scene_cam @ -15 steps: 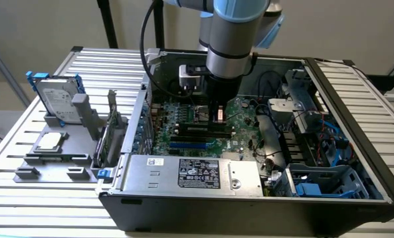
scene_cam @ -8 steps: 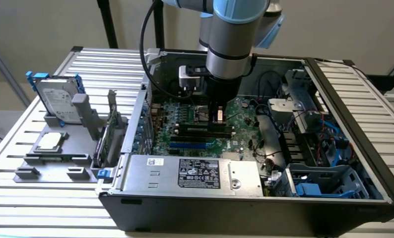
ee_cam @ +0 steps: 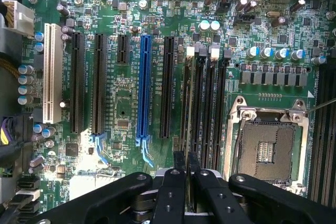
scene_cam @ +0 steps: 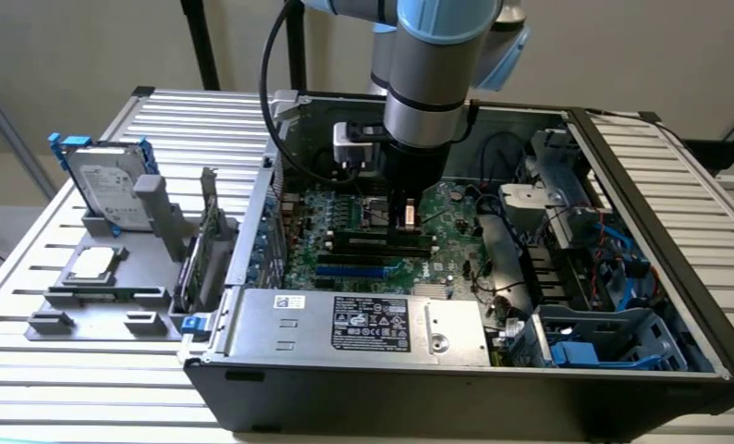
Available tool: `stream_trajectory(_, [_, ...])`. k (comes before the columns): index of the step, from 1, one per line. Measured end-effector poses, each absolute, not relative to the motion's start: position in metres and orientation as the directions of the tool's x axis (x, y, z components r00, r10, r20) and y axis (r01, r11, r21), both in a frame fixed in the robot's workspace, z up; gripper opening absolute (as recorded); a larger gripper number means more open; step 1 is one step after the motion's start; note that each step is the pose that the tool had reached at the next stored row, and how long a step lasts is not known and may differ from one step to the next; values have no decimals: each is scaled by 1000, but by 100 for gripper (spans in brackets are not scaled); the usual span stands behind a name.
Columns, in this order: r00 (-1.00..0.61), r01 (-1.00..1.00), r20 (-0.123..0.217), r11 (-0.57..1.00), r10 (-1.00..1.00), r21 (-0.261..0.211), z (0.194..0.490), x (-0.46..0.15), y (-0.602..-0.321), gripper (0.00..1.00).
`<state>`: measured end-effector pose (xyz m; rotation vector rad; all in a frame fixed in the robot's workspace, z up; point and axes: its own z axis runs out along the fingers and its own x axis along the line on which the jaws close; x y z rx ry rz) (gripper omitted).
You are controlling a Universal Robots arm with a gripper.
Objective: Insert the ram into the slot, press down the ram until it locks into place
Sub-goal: 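Insert the ram into the slot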
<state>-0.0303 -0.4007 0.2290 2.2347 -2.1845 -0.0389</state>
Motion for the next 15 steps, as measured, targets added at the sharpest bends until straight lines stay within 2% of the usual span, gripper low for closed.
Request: stream_trajectory(15, [23, -999, -6, -23, -1000, 29, 228, -30, -400, 13])
